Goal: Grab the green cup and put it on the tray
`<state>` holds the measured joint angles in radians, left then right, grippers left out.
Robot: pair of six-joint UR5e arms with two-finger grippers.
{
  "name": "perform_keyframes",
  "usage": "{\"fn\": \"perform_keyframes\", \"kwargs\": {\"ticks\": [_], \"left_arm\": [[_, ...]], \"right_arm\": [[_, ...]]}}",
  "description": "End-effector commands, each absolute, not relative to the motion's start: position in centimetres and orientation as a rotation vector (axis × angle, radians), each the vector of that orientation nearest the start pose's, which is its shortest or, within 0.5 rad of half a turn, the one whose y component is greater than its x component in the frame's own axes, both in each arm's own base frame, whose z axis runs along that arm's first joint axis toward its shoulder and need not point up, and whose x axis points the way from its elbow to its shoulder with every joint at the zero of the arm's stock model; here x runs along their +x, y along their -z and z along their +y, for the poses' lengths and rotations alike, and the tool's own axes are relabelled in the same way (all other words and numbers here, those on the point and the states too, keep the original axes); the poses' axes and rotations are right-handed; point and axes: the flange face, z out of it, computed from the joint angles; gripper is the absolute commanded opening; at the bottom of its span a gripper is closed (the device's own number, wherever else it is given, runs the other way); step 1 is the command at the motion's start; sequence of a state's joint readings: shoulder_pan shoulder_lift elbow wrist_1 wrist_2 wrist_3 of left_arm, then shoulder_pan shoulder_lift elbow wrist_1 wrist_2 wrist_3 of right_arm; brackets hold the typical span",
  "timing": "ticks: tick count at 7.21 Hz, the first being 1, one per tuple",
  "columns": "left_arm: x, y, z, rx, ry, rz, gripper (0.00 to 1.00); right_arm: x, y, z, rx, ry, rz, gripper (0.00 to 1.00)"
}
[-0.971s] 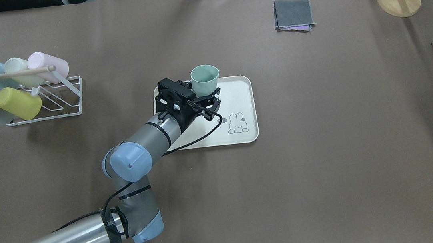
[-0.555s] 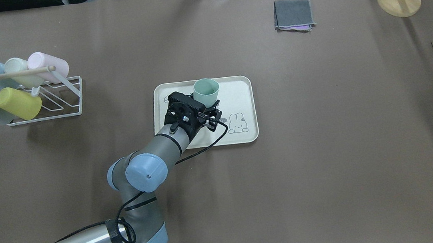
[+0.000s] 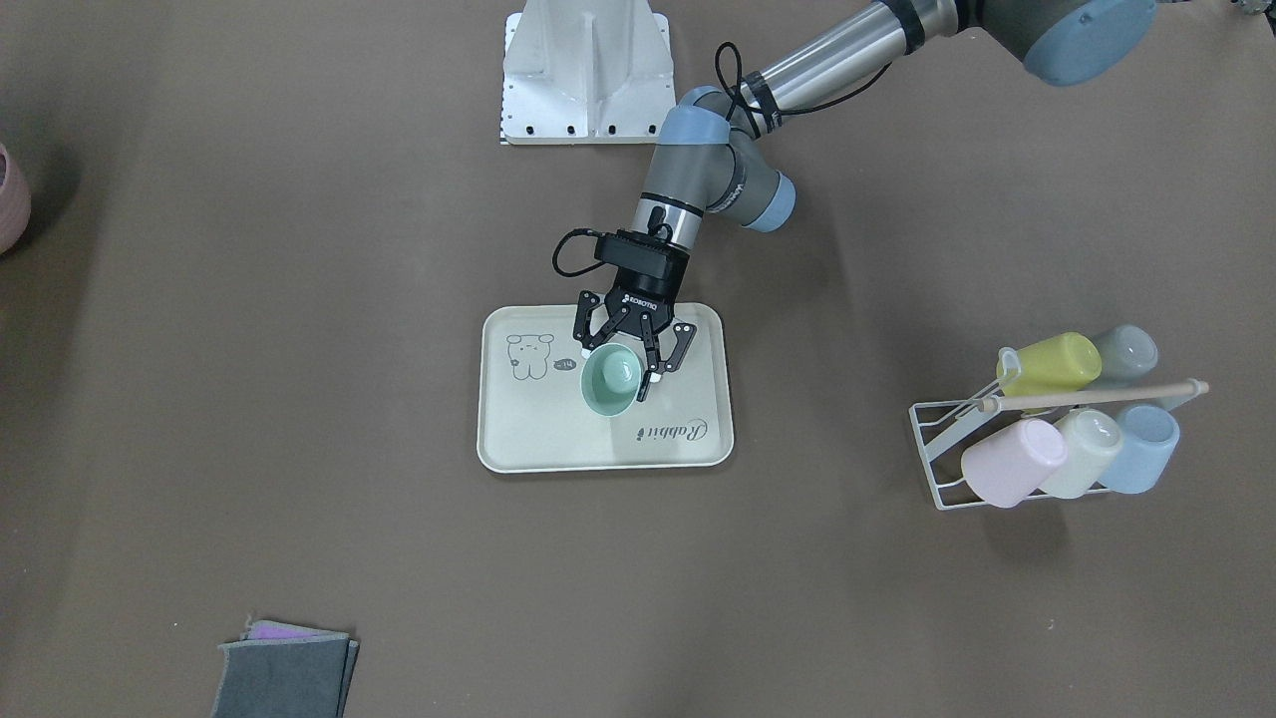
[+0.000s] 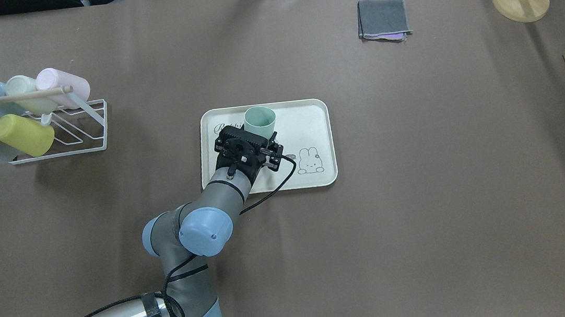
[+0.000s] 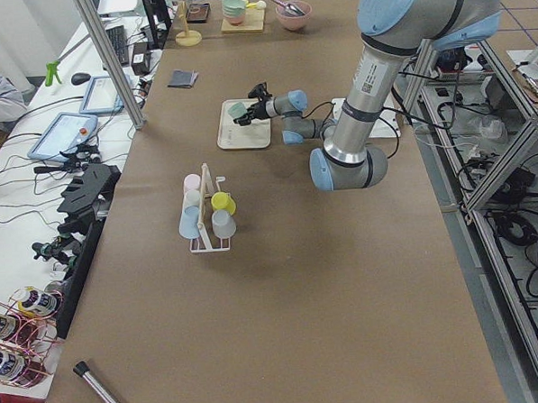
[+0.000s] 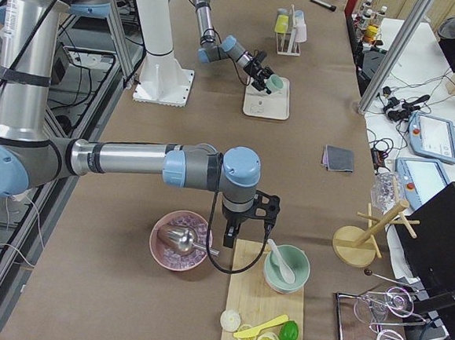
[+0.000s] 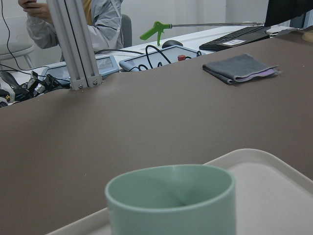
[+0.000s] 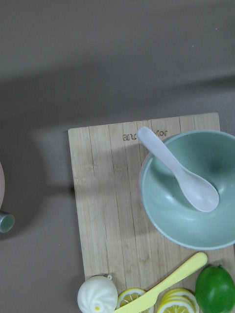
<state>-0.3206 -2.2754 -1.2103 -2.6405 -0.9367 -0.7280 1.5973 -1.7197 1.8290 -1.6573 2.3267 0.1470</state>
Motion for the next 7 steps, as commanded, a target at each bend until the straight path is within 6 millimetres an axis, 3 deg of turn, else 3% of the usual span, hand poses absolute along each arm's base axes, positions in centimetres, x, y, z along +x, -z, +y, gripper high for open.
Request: {"fn": "perform_keyframes", "kwargs": {"ticks": [1,7], "left_arm": [[64.8,-26.5,-41.1,1.156,0.031,0.848,0.23],[66.0,-26.2,-39.6,1.184,0.044,0.800,0.22]], "right_arm": [[7.7,-61.0,-42.8,-0.022,-0.156,-0.751,1.00],[8.3,-60.4,-42.7,0.003,-0.151,-0.663,1.00]]}}
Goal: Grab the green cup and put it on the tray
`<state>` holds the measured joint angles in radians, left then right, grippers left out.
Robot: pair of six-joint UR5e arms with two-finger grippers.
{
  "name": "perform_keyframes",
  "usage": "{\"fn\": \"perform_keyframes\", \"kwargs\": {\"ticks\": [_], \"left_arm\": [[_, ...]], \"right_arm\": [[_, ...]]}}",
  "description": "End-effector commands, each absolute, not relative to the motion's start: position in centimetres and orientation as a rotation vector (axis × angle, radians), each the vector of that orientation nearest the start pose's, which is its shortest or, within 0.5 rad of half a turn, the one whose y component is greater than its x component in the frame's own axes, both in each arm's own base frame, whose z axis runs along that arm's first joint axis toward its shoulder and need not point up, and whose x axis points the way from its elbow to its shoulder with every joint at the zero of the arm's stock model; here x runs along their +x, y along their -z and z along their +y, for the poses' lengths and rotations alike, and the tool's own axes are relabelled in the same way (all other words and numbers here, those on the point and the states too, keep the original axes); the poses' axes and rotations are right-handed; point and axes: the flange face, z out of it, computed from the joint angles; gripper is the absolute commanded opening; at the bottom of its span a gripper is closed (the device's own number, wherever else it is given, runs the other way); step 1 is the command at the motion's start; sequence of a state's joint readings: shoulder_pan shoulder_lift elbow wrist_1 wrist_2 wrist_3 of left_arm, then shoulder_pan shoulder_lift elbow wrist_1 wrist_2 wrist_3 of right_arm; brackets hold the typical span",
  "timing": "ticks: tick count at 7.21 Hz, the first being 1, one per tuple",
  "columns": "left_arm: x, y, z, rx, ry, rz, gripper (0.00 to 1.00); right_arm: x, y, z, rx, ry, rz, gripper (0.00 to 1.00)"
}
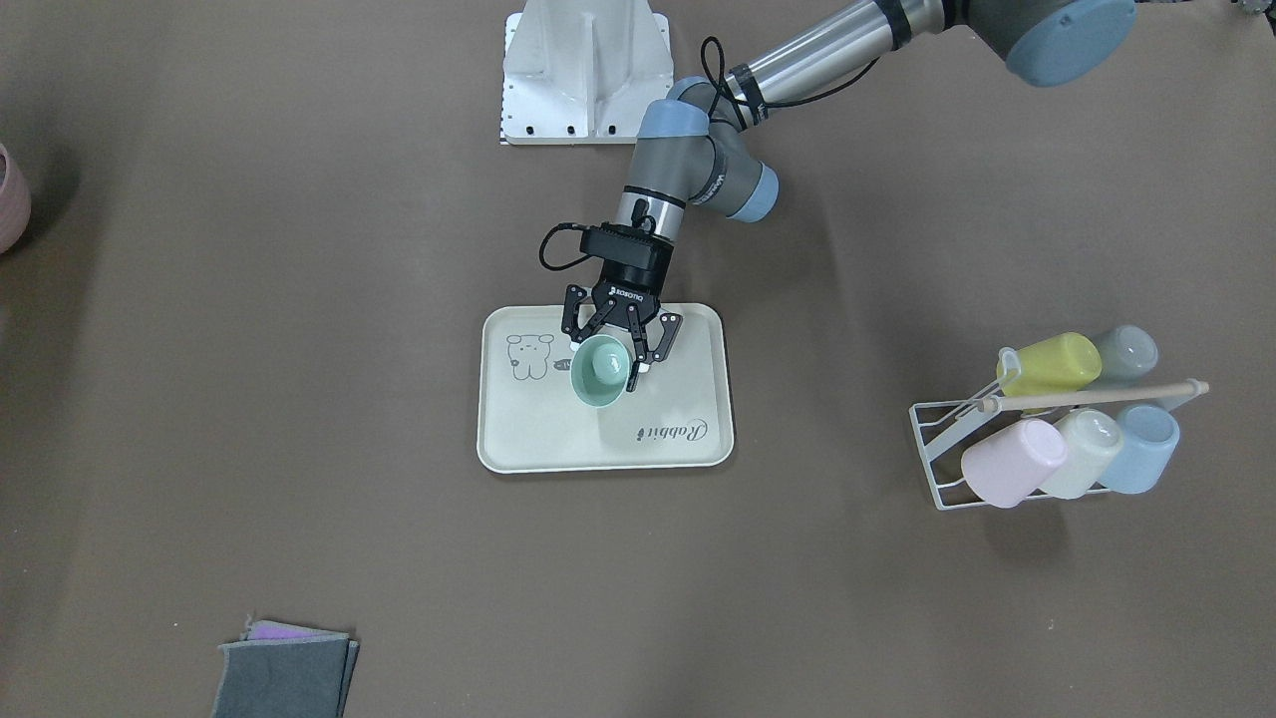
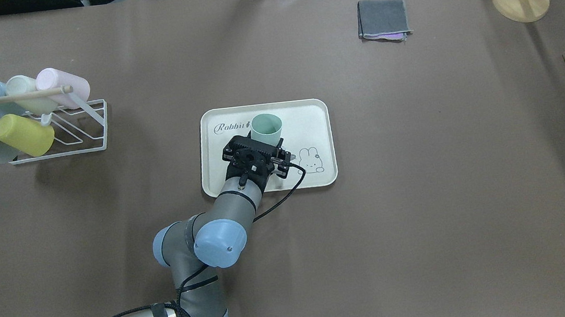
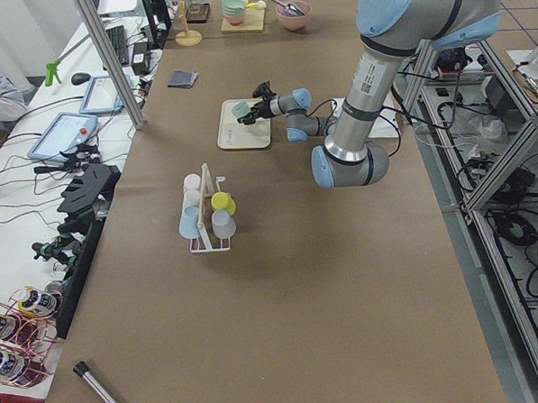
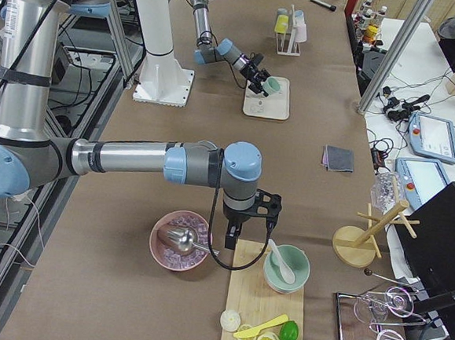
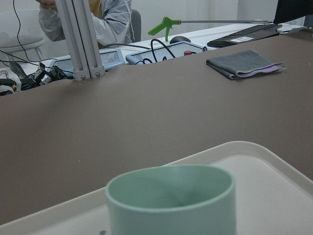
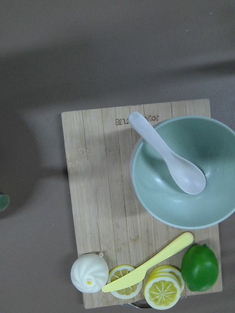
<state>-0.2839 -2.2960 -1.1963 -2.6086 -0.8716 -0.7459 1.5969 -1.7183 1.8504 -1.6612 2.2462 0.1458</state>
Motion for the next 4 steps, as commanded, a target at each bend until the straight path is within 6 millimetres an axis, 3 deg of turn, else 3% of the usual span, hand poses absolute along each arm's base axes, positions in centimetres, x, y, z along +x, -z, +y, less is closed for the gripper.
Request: {"fn": "perform_keyframes", "kwargs": {"ticks": [1,3,4], "left_arm": [[65.8,-26.1,-39.6,1.200,0.066,0.783,0.22],[65.7,-26.0,-39.7,1.212,0.090,0.772,0.22],[66.7,-26.3,-38.6,1.225,0.098,0.733,0.22]], "right_arm": [[8.3,-60.5,-42.6,-0.002,-0.153,-0.670,1.00],[8.1,-60.6,-42.4,-0.004,-0.154,-0.686,1.00],[8.1,-60.7,-42.4,-0.005,-0.155,-0.686,1.00]]}}
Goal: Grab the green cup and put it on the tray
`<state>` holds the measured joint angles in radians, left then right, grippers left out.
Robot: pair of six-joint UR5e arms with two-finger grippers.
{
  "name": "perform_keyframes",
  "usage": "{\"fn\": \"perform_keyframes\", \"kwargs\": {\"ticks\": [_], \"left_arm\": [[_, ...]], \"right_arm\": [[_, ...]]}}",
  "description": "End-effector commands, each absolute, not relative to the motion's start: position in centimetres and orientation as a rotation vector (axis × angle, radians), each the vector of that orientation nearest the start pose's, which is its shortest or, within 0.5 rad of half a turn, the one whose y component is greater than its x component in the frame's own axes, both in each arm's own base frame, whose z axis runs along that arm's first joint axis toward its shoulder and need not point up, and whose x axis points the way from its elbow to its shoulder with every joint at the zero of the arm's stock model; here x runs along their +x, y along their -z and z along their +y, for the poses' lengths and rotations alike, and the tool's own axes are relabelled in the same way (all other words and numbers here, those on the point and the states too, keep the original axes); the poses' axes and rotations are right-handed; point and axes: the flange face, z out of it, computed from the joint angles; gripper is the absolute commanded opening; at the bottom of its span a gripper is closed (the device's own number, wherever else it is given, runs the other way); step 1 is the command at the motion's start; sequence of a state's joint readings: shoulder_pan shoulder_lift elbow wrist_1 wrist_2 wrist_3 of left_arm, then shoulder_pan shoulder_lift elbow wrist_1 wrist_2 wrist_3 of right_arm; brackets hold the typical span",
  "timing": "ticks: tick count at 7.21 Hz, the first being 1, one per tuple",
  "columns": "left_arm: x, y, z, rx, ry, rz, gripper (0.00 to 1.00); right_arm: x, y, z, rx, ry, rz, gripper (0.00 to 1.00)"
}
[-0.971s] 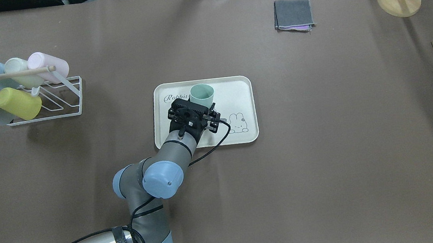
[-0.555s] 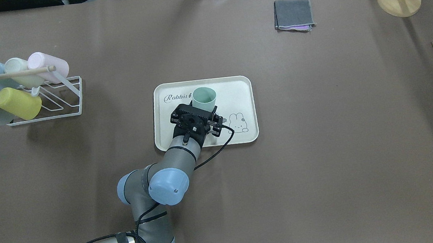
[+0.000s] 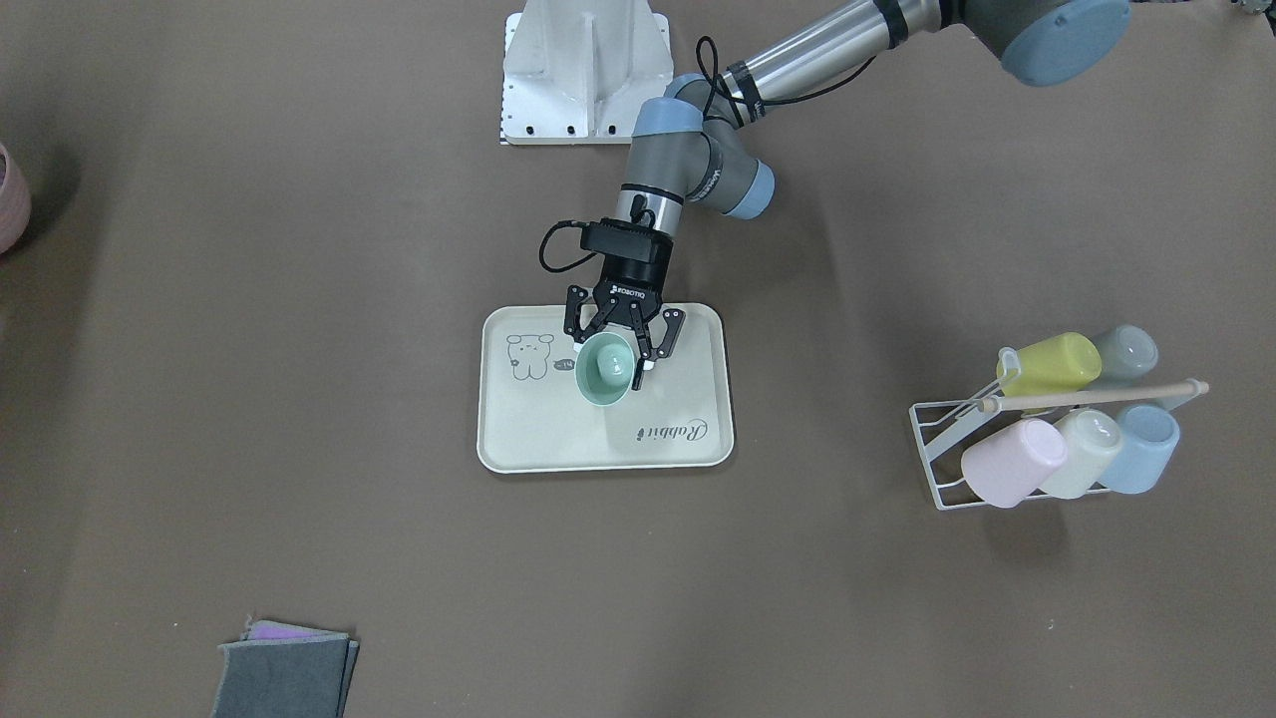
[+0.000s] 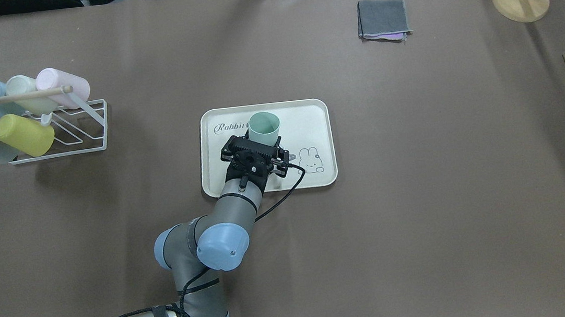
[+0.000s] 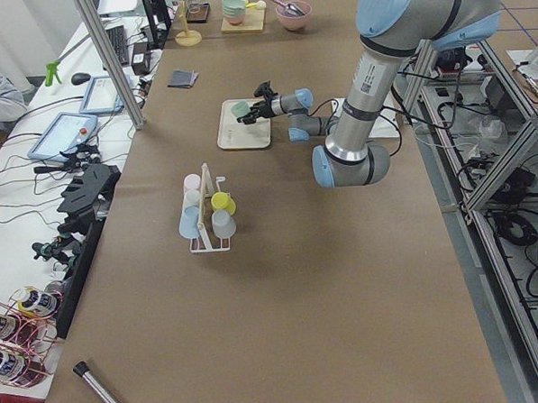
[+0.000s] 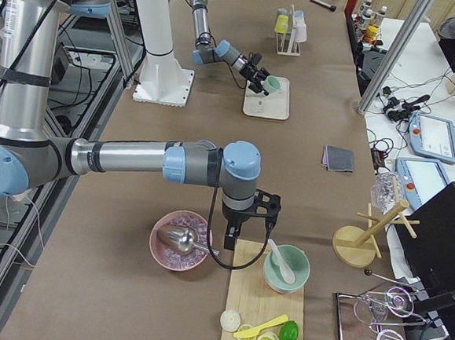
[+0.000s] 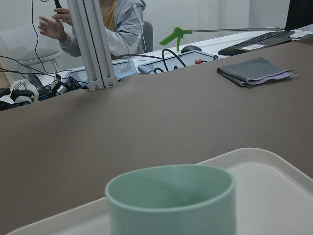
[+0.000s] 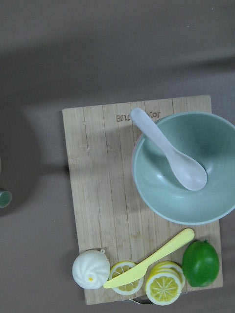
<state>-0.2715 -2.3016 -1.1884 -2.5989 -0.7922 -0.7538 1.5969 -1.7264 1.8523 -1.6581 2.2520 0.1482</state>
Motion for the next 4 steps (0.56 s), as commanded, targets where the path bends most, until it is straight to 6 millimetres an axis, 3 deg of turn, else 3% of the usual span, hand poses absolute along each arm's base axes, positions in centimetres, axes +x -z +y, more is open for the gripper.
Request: {"fn": "perform_keyframes", "kwargs": {"ticks": [1,4], "left_arm": [[66.82,-26.18,-38.57,1.228,0.101,0.724,0.22],[66.98,-26.14,-38.65,1.222,0.120,0.728,0.22]], "right_arm": [[8.14,-60.70,-42.36,-0.005,-0.155,-0.686,1.00],[8.14,-60.85,-42.35,-0.008,-0.154,-0.686,1.00]]}}
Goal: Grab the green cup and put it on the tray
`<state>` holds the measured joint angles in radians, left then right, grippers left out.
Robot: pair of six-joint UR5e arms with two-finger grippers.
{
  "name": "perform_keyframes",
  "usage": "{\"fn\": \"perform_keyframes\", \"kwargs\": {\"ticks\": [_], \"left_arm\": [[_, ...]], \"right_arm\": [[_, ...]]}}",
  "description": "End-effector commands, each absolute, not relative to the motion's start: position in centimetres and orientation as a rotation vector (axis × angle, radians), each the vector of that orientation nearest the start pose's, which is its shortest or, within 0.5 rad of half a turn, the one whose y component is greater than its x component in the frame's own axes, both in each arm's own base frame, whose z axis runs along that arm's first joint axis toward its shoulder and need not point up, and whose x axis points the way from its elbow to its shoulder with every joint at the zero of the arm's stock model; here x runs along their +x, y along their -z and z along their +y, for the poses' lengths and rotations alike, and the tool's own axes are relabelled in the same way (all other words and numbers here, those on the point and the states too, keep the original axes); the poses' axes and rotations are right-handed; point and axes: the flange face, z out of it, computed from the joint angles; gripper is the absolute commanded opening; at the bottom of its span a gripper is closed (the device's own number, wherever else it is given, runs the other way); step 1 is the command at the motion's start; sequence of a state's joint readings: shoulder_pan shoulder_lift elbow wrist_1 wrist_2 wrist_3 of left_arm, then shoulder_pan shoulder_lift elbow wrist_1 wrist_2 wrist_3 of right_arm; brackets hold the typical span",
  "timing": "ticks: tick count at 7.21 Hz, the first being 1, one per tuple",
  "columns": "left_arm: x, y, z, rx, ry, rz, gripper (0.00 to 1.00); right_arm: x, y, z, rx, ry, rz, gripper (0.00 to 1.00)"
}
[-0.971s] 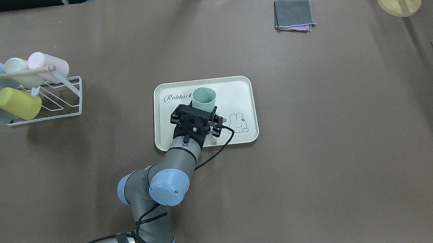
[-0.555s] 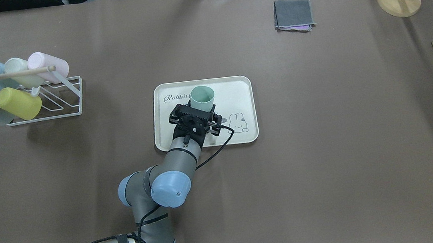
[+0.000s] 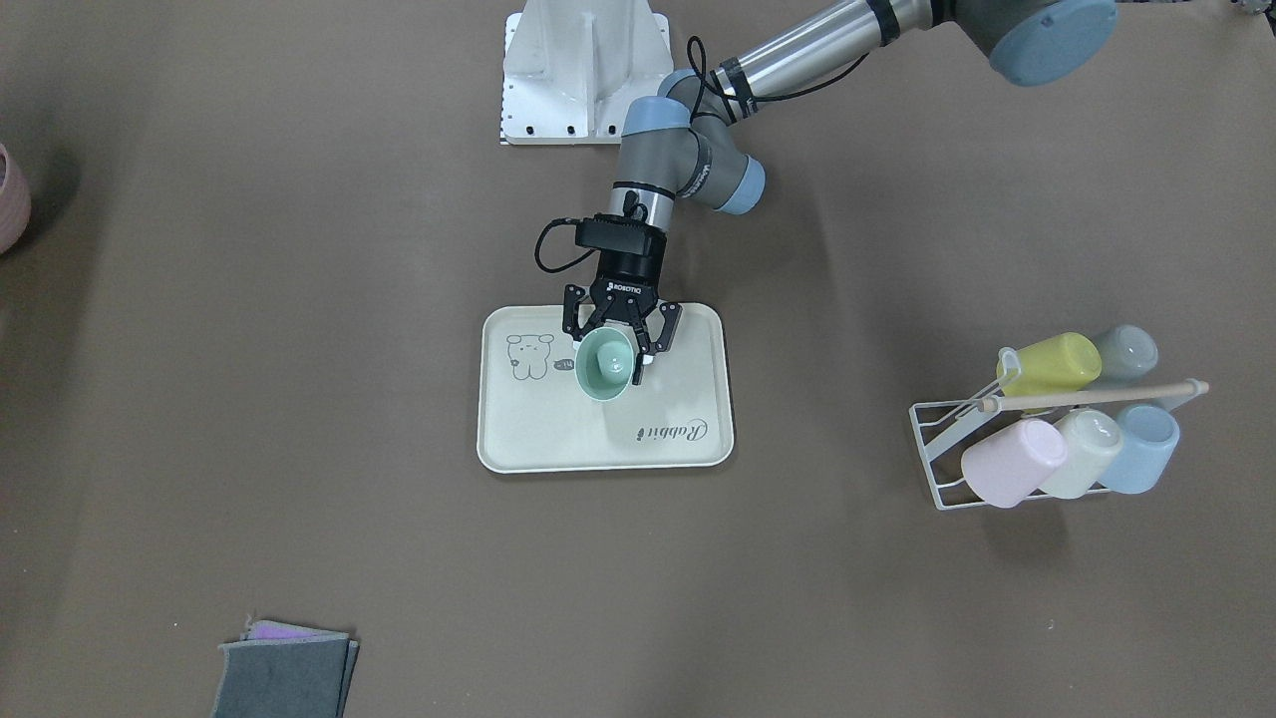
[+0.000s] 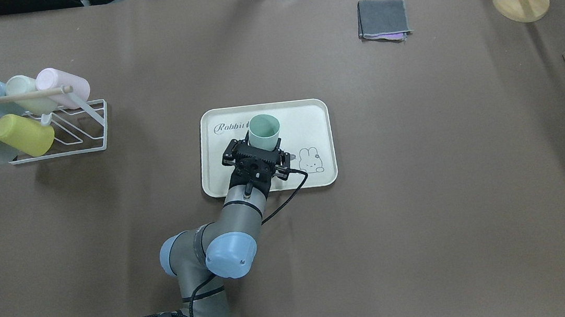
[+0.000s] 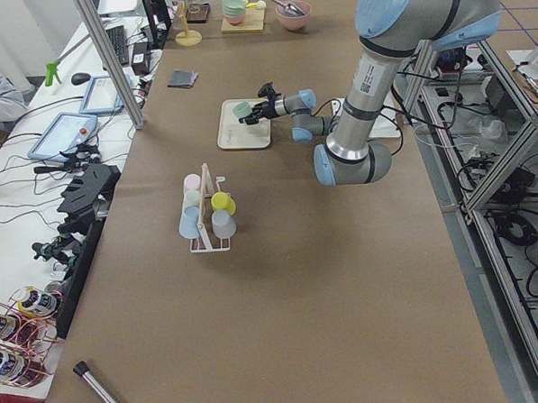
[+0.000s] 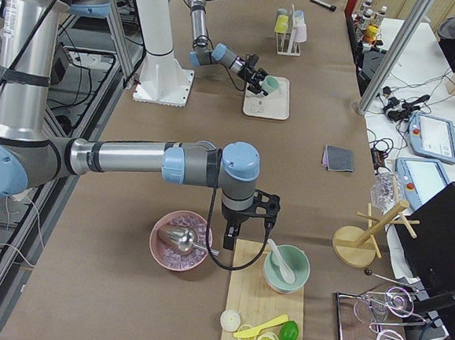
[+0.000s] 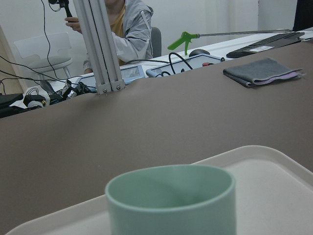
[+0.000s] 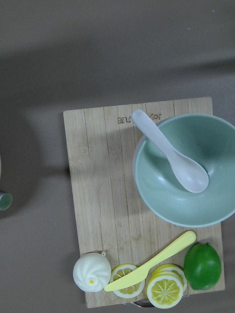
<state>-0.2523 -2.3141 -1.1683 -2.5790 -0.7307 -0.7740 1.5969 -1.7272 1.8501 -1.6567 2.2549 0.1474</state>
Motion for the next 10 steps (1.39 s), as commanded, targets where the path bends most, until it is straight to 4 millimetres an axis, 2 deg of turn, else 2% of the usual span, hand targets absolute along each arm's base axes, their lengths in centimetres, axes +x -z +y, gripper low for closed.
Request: {"fn": "perform_keyframes", "kwargs": {"ticks": [1,3,4,10], "left_arm": [[67.04,-26.11,-38.67,1.219,0.127,0.732,0.23],[67.23,-25.95,-38.72,1.218,0.127,0.732,0.23],[67.31,-25.79,-38.72,1.218,0.126,0.733,0.26],[67.61,-25.96,-38.81,1.211,0.112,0.707,0.56]], "right_arm": [[8.14,-60.93,-42.34,-0.009,-0.155,-0.686,1.00],[8.14,-60.93,-42.34,-0.009,-0.155,-0.686,1.00],[8.15,-60.94,-42.34,-0.009,-0.155,-0.684,1.00],[8.15,-61.08,-42.27,-0.011,-0.155,-0.684,1.00]]}}
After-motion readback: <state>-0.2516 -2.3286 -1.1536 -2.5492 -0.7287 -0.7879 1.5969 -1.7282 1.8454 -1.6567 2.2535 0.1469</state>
